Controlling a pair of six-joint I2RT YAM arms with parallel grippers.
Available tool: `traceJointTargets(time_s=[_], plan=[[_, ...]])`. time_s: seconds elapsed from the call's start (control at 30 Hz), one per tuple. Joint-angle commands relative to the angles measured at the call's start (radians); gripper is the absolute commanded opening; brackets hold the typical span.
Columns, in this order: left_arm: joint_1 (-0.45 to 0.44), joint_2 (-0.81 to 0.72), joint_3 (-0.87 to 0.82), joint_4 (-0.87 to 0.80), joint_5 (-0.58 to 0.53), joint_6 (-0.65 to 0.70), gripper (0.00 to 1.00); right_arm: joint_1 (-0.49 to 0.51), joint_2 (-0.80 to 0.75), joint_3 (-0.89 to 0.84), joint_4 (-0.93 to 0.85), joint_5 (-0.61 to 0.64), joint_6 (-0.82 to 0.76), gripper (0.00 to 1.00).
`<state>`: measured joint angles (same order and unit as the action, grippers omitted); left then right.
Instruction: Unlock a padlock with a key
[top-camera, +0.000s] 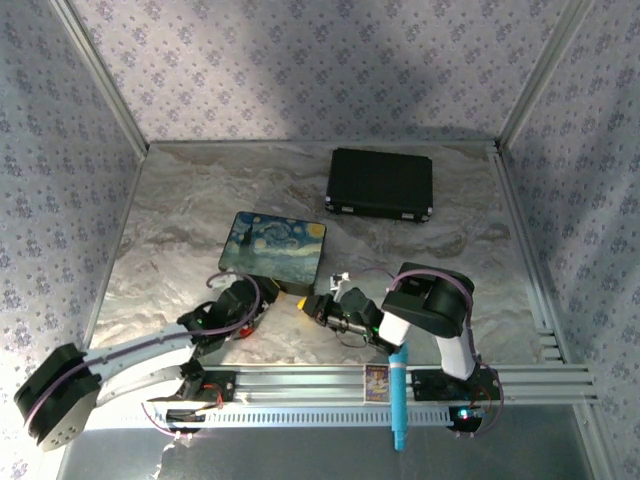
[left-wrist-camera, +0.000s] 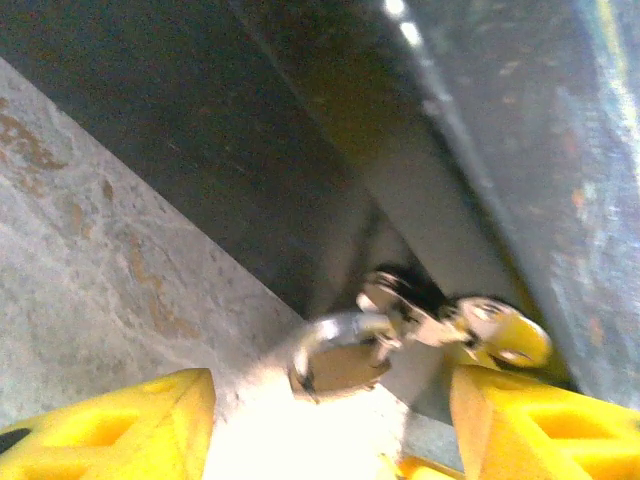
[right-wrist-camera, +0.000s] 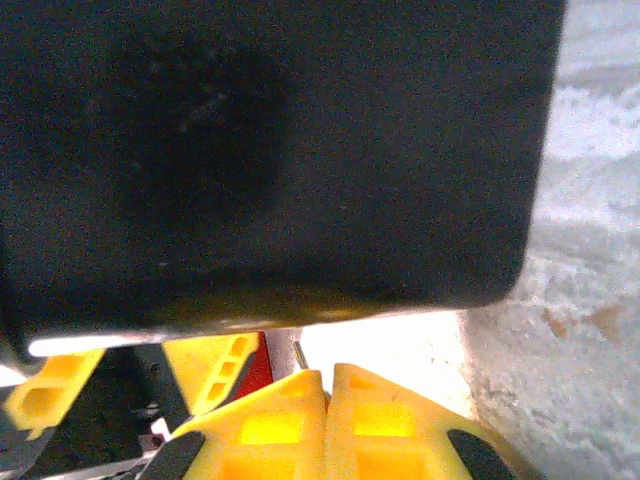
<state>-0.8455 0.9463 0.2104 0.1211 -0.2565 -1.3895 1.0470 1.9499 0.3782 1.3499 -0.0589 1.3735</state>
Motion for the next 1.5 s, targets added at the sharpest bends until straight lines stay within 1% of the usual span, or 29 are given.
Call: traceJointTargets(time_s=[0.0, 0.1, 0.2, 0.3, 0.43, 0.53, 0.6, 0.7, 0.83, 0.9, 0.97, 1.07, 1.13, 1.2, 1.27, 1.4, 1.47], plan=[[0.008, 0.068, 0.002, 0.102, 0.040, 0.066, 0.65, -0.004, -0.022, -0.008, -0.019, 0.028, -0.037, 0.00], [0.009, 0.136, 0.052, 0.081, 0.042, 0.112, 0.65, -0.012, -0.020, -0.019, -0.008, 0.030, -0.033, 0.00], [0.010, 0.224, 0.087, 0.094, 0.072, 0.109, 0.64, -0.020, -0.030, -0.034, -0.006, 0.030, -0.034, 0.00], [0.009, 0.324, 0.128, 0.107, 0.125, 0.098, 0.55, -0.031, -0.059, -0.056, -0.019, 0.035, -0.041, 0.00], [0.007, 0.443, 0.146, 0.206, 0.183, 0.098, 0.52, -0.044, -0.110, -0.079, -0.058, 0.038, -0.064, 0.00], [-0.001, 0.483, 0.159, 0.205, 0.193, 0.091, 0.47, -0.048, -0.147, -0.091, -0.099, 0.041, -0.076, 0.00], [-0.009, 0.481, 0.158, 0.190, 0.180, 0.093, 0.42, -0.048, -0.167, -0.092, -0.122, 0.042, -0.083, 0.00], [-0.026, 0.464, 0.170, 0.123, 0.171, 0.107, 0.35, -0.045, -0.181, -0.082, -0.158, 0.037, -0.094, 0.00], [-0.066, 0.436, 0.195, -0.001, 0.126, 0.134, 0.28, -0.042, -0.170, -0.068, -0.161, 0.031, -0.095, 0.00], [-0.075, 0.423, 0.191, -0.010, 0.115, 0.139, 0.18, -0.041, -0.156, -0.063, -0.151, 0.027, -0.093, 0.00], [-0.075, 0.405, 0.174, 0.024, 0.127, 0.130, 0.09, -0.041, -0.139, -0.061, -0.136, 0.021, -0.088, 0.00], [-0.076, 0.373, 0.186, 0.019, 0.138, 0.135, 0.02, -0.045, -0.120, -0.066, -0.104, 0.015, -0.079, 0.00], [-0.075, 0.354, 0.198, 0.017, 0.148, 0.133, 0.00, -0.048, -0.120, -0.073, -0.091, 0.012, -0.075, 0.00], [-0.074, 0.342, 0.206, 0.029, 0.166, 0.122, 0.00, -0.048, -0.131, -0.082, -0.094, 0.017, -0.076, 0.00], [-0.071, 0.338, 0.196, 0.092, 0.194, 0.095, 0.00, -0.046, -0.140, -0.097, -0.075, 0.018, -0.070, 0.00], [-0.064, 0.343, 0.173, 0.222, 0.253, 0.003, 0.00, -0.052, -0.121, -0.129, 0.029, 0.008, -0.021, 0.00], [-0.064, 0.342, 0.173, 0.272, 0.274, -0.033, 0.00, -0.051, -0.118, -0.128, 0.044, 0.000, -0.004, 0.00]])
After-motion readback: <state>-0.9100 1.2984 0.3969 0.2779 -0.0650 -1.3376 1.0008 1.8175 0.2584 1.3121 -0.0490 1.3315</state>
